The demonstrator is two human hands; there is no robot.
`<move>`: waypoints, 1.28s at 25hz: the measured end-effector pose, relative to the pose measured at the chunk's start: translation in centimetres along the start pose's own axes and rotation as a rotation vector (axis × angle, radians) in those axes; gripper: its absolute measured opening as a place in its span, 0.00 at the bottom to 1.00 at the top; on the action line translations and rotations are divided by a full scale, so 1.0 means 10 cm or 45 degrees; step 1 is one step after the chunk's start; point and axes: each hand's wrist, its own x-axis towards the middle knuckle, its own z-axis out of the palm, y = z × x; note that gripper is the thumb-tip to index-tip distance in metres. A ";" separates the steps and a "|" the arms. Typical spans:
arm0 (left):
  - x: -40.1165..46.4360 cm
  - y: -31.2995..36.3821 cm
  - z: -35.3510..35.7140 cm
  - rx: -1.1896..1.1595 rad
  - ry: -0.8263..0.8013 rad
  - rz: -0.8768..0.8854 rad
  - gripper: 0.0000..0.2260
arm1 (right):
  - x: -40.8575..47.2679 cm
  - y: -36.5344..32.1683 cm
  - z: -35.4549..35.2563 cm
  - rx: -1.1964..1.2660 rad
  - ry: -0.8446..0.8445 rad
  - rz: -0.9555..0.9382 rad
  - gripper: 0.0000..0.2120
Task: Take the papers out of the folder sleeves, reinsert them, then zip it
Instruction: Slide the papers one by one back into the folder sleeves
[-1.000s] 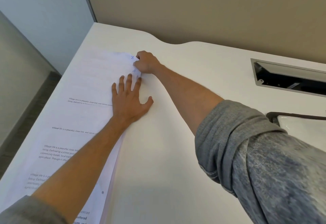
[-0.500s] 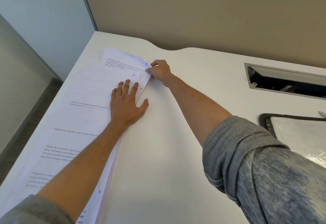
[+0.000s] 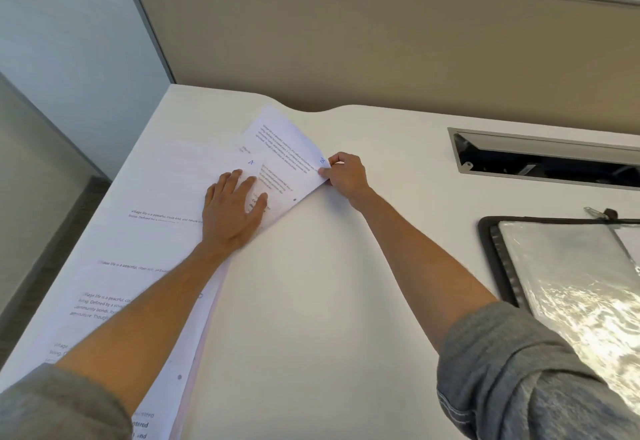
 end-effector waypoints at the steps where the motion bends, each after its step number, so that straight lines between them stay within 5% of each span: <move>1: 0.00 -0.01 0.00 0.013 -0.009 0.022 0.29 | -0.07 0.06 -0.12 0.012 0.038 0.023 0.09; 9: -0.01 -0.04 -0.05 0.083 -0.077 0.084 0.23 | -0.81 0.64 -1.33 -0.215 0.321 0.159 0.09; 15: 0.00 0.00 -0.08 0.112 -0.089 0.110 0.25 | -1.02 0.78 -1.76 -0.058 0.156 0.282 0.17; 21: 0.04 0.17 -0.09 0.149 -0.074 0.220 0.21 | -1.16 0.76 -1.65 0.079 -0.097 0.240 0.05; 24: -0.03 0.32 -0.08 0.103 -0.102 0.172 0.22 | -1.32 0.80 -1.71 0.128 -0.015 0.153 0.06; 28: -0.27 0.68 -0.05 -0.139 -0.058 -0.027 0.26 | -1.61 0.85 -2.00 0.293 0.167 0.026 0.05; 32: -0.54 1.23 -0.16 -0.827 -0.063 -0.429 0.22 | -2.01 0.92 -2.37 0.462 0.175 -0.037 0.04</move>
